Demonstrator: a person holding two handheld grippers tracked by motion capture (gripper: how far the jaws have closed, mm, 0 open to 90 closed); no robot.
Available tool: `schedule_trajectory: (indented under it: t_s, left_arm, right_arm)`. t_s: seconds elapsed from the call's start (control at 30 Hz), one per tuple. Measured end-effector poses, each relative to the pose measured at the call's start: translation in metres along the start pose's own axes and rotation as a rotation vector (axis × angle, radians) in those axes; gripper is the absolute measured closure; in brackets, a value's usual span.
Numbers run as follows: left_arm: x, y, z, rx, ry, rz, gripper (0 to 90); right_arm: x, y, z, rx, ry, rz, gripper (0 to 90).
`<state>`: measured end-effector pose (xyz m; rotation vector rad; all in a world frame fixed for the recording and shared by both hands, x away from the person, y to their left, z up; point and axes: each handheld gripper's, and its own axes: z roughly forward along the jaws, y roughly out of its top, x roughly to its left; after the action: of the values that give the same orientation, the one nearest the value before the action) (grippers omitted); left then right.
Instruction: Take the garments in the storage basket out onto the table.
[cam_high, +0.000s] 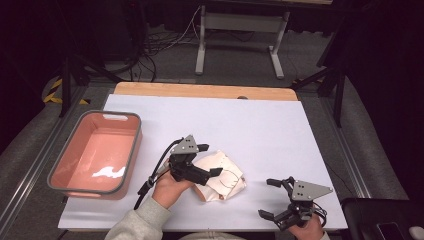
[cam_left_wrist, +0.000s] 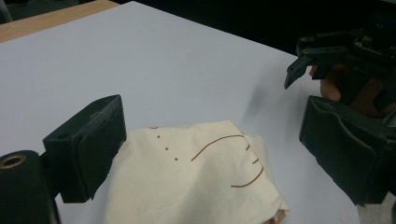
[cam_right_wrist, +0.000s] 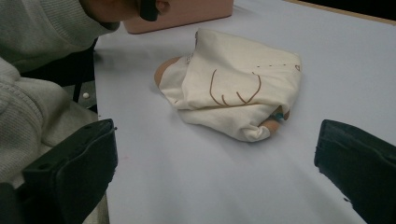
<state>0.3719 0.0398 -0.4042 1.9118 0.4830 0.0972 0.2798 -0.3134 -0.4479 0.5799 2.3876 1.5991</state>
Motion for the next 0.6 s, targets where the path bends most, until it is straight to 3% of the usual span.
schedule_trajectory:
  t_s: [0.6]
  left_arm:
    - [-0.007,0.006,-0.033,-0.014,0.010,0.047,8.0]
  right_arm:
    - [0.000,0.000,0.000,0.000,-0.002,0.002,0.0]
